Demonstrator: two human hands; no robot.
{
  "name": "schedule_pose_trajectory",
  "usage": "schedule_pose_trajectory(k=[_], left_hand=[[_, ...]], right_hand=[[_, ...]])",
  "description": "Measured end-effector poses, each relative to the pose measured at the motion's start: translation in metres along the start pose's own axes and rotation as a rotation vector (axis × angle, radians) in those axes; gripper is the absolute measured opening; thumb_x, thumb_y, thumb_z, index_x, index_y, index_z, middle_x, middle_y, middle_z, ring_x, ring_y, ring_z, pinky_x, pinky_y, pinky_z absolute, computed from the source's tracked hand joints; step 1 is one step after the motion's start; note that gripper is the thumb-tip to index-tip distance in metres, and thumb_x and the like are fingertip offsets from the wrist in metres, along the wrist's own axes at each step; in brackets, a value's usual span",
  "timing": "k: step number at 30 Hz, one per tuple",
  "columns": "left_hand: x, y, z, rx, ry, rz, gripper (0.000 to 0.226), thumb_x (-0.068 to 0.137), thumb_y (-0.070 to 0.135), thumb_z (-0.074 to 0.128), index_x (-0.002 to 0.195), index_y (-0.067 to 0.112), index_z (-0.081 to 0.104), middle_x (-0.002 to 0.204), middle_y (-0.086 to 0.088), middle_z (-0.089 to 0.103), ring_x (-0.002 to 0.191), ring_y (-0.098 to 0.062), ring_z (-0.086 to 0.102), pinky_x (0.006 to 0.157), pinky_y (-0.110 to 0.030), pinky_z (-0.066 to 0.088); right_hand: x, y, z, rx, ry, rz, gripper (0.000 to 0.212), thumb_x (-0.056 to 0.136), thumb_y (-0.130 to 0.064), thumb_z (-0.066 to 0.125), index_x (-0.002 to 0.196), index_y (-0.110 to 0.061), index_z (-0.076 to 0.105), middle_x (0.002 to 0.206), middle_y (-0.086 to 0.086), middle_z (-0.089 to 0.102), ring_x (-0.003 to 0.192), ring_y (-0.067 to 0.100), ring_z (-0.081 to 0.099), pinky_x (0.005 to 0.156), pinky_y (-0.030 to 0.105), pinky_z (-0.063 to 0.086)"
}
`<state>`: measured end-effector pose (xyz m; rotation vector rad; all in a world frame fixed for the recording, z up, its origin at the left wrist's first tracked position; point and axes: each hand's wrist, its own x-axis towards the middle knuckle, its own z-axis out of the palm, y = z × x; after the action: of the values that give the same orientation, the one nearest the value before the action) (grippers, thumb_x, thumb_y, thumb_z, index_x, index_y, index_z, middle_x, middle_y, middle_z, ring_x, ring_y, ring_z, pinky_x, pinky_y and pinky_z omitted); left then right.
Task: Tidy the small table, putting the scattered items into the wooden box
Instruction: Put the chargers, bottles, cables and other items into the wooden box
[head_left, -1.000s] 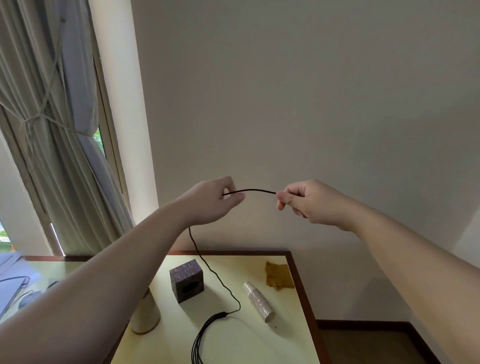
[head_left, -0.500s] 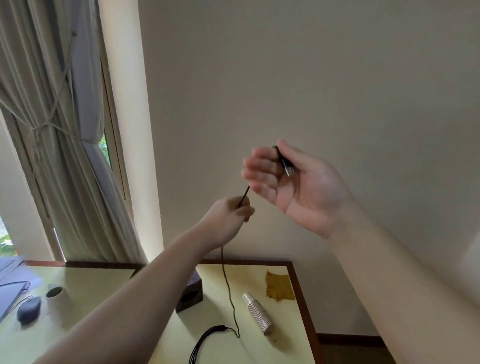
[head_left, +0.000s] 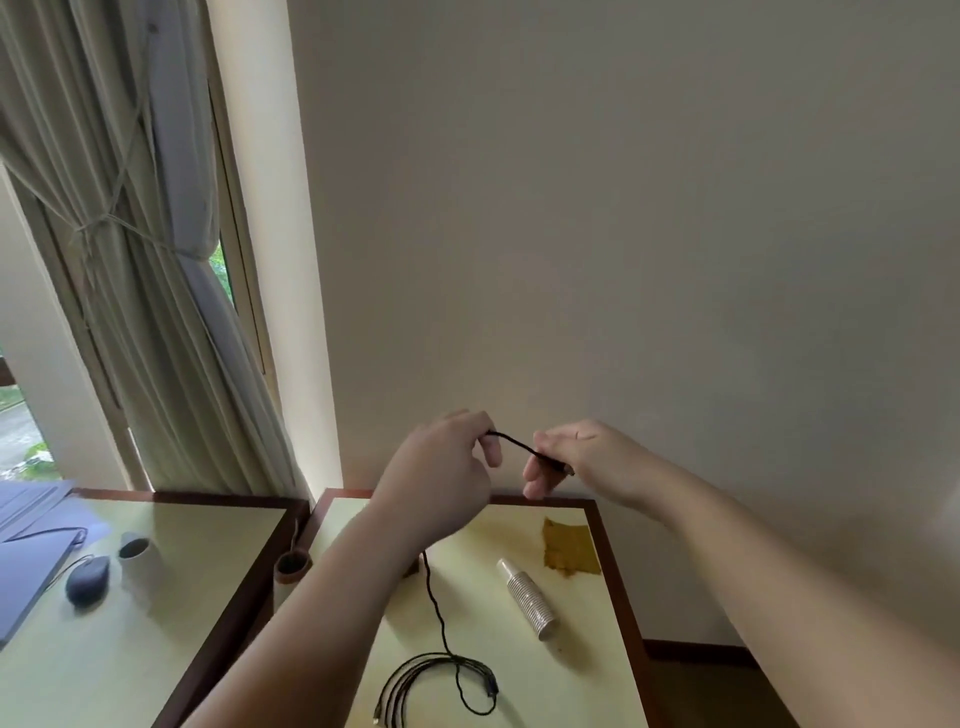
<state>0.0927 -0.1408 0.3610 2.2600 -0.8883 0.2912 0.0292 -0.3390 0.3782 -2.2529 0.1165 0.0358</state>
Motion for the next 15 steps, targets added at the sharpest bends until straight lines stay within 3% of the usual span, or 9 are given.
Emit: schedule_pose_trajectory(k=[2, 4, 7, 9, 10, 12, 13, 15], left_hand=[[0.017, -0.008, -0.008, 0.016, 0.027, -0.004, 0.034, 0.073, -0.003, 0.046, 0.073, 0.03, 0.053, 0.077, 0.01, 0.052, 0.075, -0.015, 0.047, 0.059, -0.022, 0.035], [0.029, -0.016, -0.008, -0.015, 0.031, -0.02, 0.036, 0.071, -0.004, 0.046, 0.067, 0.031, 0.051, 0.071, 0.008, 0.055, 0.071, -0.018, 0.05, 0.062, -0.031, 0.041], [0.038, -0.023, 0.006, -0.133, -0.034, -0.042, 0.034, 0.071, -0.004, 0.048, 0.064, 0.03, 0.05, 0.065, -0.001, 0.058, 0.065, -0.023, 0.052, 0.059, -0.034, 0.044], [0.033, -0.023, 0.021, -0.227, -0.075, -0.042, 0.034, 0.07, -0.004, 0.051, 0.063, 0.029, 0.047, 0.061, 0.0, 0.052, 0.058, -0.017, 0.044, 0.056, -0.031, 0.038], [0.028, -0.022, 0.03, -0.258, -0.078, -0.055, 0.035, 0.07, -0.005, 0.052, 0.062, 0.028, 0.045, 0.059, 0.004, 0.048, 0.056, -0.013, 0.041, 0.054, -0.029, 0.035], [0.014, -0.022, 0.046, -0.298, -0.079, -0.104, 0.031, 0.07, -0.006, 0.048, 0.065, 0.025, 0.046, 0.056, 0.01, 0.044, 0.054, -0.009, 0.038, 0.054, -0.027, 0.034], [0.006, -0.023, 0.053, -0.316, -0.092, -0.117, 0.028, 0.07, -0.006, 0.047, 0.067, 0.022, 0.047, 0.055, 0.012, 0.042, 0.054, -0.009, 0.038, 0.055, -0.028, 0.035], [-0.012, -0.026, 0.064, -0.332, -0.118, -0.107, 0.026, 0.069, -0.006, 0.043, 0.071, 0.02, 0.046, 0.055, 0.012, 0.04, 0.057, -0.01, 0.035, 0.057, -0.029, 0.034]], right_hand=[[-0.012, -0.004, 0.013, 0.182, -0.066, -0.037, 0.052, 0.113, -0.033, 0.038, 0.097, 0.003, 0.073, 0.07, 0.014, 0.071, 0.076, 0.033, 0.063, 0.096, 0.047, 0.05], [-0.024, -0.014, 0.025, 0.35, -0.08, -0.097, 0.051, 0.111, -0.034, 0.041, 0.087, -0.001, 0.072, 0.054, 0.013, 0.053, 0.065, 0.033, 0.051, 0.092, 0.046, 0.053], [-0.035, -0.039, 0.033, 0.774, -0.024, -0.177, 0.042, 0.107, -0.026, 0.045, 0.074, -0.006, 0.06, 0.044, 0.006, 0.031, 0.043, 0.024, 0.031, 0.072, 0.039, 0.055], [-0.035, -0.059, 0.027, 1.062, 0.02, -0.235, 0.037, 0.106, -0.024, 0.044, 0.072, -0.012, 0.052, 0.047, 0.004, 0.037, 0.041, 0.02, 0.038, 0.068, 0.036, 0.054], [-0.032, -0.066, 0.022, 1.19, 0.044, -0.272, 0.037, 0.107, -0.024, 0.042, 0.072, -0.013, 0.05, 0.052, 0.006, 0.049, 0.049, 0.023, 0.052, 0.072, 0.037, 0.056], [-0.022, -0.075, 0.006, 1.335, 0.13, -0.377, 0.037, 0.11, -0.024, 0.037, 0.077, -0.015, 0.05, 0.085, 0.016, 0.075, 0.089, 0.031, 0.075, 0.093, 0.04, 0.057], [-0.015, -0.077, -0.003, 1.327, 0.199, -0.427, 0.037, 0.112, -0.024, 0.034, 0.08, -0.015, 0.05, 0.105, 0.019, 0.077, 0.109, 0.03, 0.074, 0.104, 0.04, 0.052], [0.002, -0.071, -0.016, 1.082, 0.404, -0.461, 0.037, 0.113, -0.025, 0.034, 0.084, -0.015, 0.054, 0.127, 0.013, 0.074, 0.128, 0.019, 0.065, 0.115, 0.033, 0.041]])
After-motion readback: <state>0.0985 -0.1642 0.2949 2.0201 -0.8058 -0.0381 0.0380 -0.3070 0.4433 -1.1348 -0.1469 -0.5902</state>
